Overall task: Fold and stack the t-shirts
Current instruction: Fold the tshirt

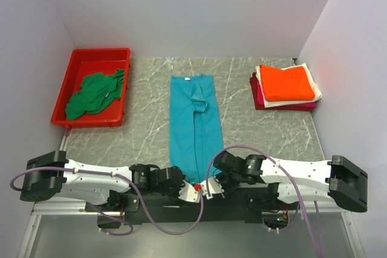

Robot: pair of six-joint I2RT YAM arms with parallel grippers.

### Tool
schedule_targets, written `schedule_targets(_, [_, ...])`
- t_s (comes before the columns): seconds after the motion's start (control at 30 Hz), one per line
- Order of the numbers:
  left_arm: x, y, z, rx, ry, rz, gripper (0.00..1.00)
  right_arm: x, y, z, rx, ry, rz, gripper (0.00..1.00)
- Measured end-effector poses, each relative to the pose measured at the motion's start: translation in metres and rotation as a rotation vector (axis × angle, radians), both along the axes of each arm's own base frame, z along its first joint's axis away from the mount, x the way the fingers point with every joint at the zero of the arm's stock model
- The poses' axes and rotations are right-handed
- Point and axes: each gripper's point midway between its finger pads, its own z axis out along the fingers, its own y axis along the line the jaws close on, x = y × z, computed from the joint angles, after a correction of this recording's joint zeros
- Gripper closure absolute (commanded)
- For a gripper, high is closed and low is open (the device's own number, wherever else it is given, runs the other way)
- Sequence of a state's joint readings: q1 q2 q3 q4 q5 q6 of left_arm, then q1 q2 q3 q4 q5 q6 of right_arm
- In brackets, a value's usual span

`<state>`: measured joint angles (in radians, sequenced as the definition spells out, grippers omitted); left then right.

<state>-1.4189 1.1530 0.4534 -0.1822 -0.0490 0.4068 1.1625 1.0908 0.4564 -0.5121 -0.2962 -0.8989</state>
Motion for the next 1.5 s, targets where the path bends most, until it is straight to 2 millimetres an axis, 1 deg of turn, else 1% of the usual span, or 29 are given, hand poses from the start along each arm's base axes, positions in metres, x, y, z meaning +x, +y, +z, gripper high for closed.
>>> schedule_targets(0.07, [-0.002,-0.002,0.002,-0.011,0.007,-0.010,1.00,-0.005,0.001,0.001,0.005,0.019,0.002,0.90])
schedule_targets(0.13, [-0.003,-0.005,0.005,-0.028,0.011,-0.010,0.99,-0.006,0.002,0.001,0.009,0.024,0.007,0.96])
schedule_targets(0.17, [-0.002,-0.006,0.005,-0.034,0.010,-0.010,0.99,-0.006,0.002,0.002,0.011,0.022,0.010,1.00])
schedule_targets(0.27, [-0.001,-0.007,0.007,-0.044,0.007,-0.006,1.00,-0.004,0.002,0.004,0.017,0.010,0.006,1.00])
schedule_targets(0.37, [0.001,-0.009,0.013,-0.066,0.002,0.000,1.00,0.004,0.002,0.008,0.029,-0.027,-0.015,1.00])
schedule_targets(0.47, [0.008,-0.010,0.021,-0.099,-0.006,0.022,1.00,0.013,0.002,0.015,0.061,-0.044,-0.054,1.00])
schedule_targets(0.53, [0.017,-0.010,0.027,-0.124,-0.015,0.051,1.00,0.027,-0.001,0.021,0.082,-0.049,-0.121,1.00])
schedule_targets(0.57, [0.023,-0.009,0.031,-0.137,-0.021,0.068,1.00,0.037,-0.003,0.026,0.095,-0.048,-0.169,1.00])
schedule_targets(0.7, [0.057,-0.006,0.042,-0.171,-0.053,0.150,0.99,0.085,-0.005,0.054,0.161,-0.094,-0.332,1.00])
schedule_targets(0.8, [0.096,-0.004,0.055,-0.189,-0.087,0.230,1.00,0.118,-0.002,0.070,0.187,-0.121,-0.413,1.00])
schedule_targets(0.87, [0.127,-0.004,0.064,-0.199,-0.105,0.284,1.00,0.144,0.002,0.078,0.189,-0.133,-0.458,1.00])
schedule_targets(0.93, [0.159,-0.002,0.069,-0.201,-0.118,0.335,0.99,0.171,0.002,0.082,0.181,-0.137,-0.514,1.00])
schedule_targets(1.03, [0.208,0.005,0.065,-0.189,-0.125,0.412,1.00,0.214,0.004,0.086,0.175,-0.151,-0.584,1.00])
schedule_targets(1.1, [0.231,0.008,0.059,-0.177,-0.120,0.443,1.00,0.243,0.005,0.086,0.174,-0.163,-0.628,1.00])
schedule_targets(1.2, [0.263,0.013,0.052,-0.163,-0.104,0.477,1.00,0.276,0.005,0.085,0.167,-0.173,-0.678,1.00])
schedule_targets(1.27, [0.279,0.014,0.052,-0.168,-0.102,0.485,1.00,0.295,0.006,0.083,0.164,-0.174,-0.710,1.00])
schedule_targets(1.37, [0.298,0.015,0.057,-0.186,-0.104,0.492,1.00,0.318,0.006,0.080,0.160,-0.171,-0.747,1.00])
schedule_targets(1.5, [0.318,0.015,0.060,-0.203,-0.106,0.493,0.99,0.336,0.005,0.075,0.155,-0.165,-0.783,1.00])
